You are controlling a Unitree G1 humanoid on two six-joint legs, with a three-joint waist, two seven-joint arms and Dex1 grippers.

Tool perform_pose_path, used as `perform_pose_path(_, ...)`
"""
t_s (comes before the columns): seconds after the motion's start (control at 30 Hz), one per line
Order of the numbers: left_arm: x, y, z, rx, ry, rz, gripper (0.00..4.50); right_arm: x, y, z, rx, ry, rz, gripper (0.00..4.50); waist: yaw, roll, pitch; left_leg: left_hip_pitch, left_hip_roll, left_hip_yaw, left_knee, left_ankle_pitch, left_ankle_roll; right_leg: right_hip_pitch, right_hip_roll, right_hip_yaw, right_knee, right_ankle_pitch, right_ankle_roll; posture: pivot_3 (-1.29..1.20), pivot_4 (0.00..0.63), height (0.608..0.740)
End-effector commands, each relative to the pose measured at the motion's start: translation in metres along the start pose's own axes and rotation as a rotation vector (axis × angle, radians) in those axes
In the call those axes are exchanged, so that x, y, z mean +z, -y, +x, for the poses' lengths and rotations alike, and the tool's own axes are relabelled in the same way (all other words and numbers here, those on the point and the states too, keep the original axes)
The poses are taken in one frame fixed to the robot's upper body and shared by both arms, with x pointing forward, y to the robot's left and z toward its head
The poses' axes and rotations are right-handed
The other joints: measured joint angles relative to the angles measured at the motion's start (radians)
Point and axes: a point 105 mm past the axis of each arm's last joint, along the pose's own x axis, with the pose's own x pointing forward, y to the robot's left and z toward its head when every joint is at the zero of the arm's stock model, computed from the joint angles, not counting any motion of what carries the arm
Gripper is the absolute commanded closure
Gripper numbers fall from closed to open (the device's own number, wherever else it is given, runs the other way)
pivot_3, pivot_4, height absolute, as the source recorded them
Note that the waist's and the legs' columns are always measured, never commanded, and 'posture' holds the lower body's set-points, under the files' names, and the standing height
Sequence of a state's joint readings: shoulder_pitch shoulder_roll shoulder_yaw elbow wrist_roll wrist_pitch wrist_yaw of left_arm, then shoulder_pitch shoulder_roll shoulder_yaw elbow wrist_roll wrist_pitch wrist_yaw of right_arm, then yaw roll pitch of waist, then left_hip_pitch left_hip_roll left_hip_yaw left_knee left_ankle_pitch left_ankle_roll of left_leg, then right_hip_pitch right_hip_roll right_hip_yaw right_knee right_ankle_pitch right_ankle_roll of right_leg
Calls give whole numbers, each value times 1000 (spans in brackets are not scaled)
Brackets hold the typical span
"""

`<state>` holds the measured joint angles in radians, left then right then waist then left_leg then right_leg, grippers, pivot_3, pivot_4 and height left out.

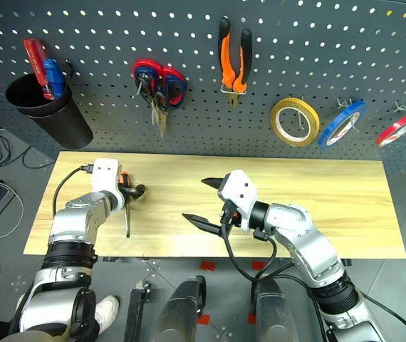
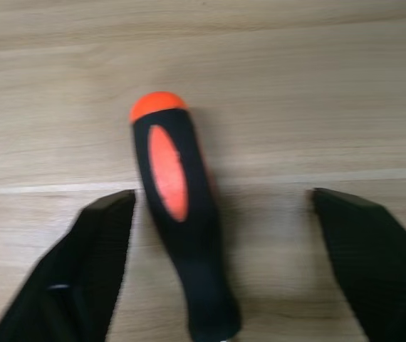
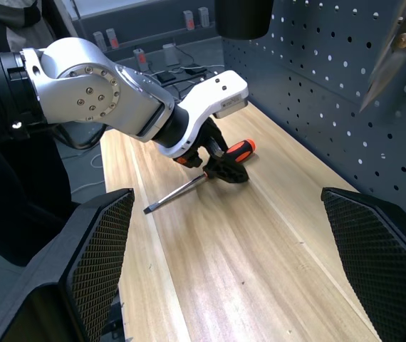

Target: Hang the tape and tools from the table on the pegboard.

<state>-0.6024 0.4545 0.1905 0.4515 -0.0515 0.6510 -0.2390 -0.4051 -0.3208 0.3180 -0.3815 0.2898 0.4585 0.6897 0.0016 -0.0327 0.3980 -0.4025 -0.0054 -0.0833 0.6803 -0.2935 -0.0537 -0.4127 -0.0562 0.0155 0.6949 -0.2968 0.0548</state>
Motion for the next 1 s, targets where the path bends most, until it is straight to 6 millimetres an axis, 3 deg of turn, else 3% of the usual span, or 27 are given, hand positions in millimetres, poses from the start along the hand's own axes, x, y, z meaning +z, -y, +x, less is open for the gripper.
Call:
perform_pose_path(0.03, 8, -10, -4, 48, 9, 30, 1750, 9, -5, 1, 7, 37, -12, 0, -1, 0, 0, 0, 0, 0, 0, 0, 0, 0, 0, 0, 0, 0, 0, 100, 446, 740)
perform_pose_path(0.23, 9, -8, -5, 51, 7, 31, 3554, 9, -5, 2, 0, 40, -11, 0, -1, 0, 0, -2, 0, 0, 0, 0, 0, -3, 0, 0, 0, 0, 0, 103, 436, 740)
perform_pose_path(0.57, 12, -1, -8, 18, 19, 19, 3606, 10, 2, 2, -13, 47, -21, 0, -1, 0, 0, -8, 0, 0, 0, 2, -4, -9, 0, 0, 1, 0, 0, 101, 404, 740)
perform_pose_path(0.7, 7, 29, -27, -81, 74, 184, 3606, 12, 4, -6, -15, 64, -17, 0, -2, 0, 0, -10, 0, 0, 0, 3, -5, -10, -1, -1, 0, 0, 0, 102, 370, 740)
perform_pose_path(0.87, 5, 59, -56, -115, 155, 216, 3606, 9, 11, -14, -40, 78, -7, 0, 0, -1, -2, -13, 2, -3, 0, 4, -7, -11, -5, -3, -4, 0, 0, 116, 334, 740)
perform_pose_path(1.0, 15, 82, -77, -114, 256, 261, 3606, 15, 12, -21, -53, 127, 24, 0, 10, -2, -7, -13, 1, -5, 0, 5, -8, -11, -5, -4, -3, 0, 0, 142, 296, 740)
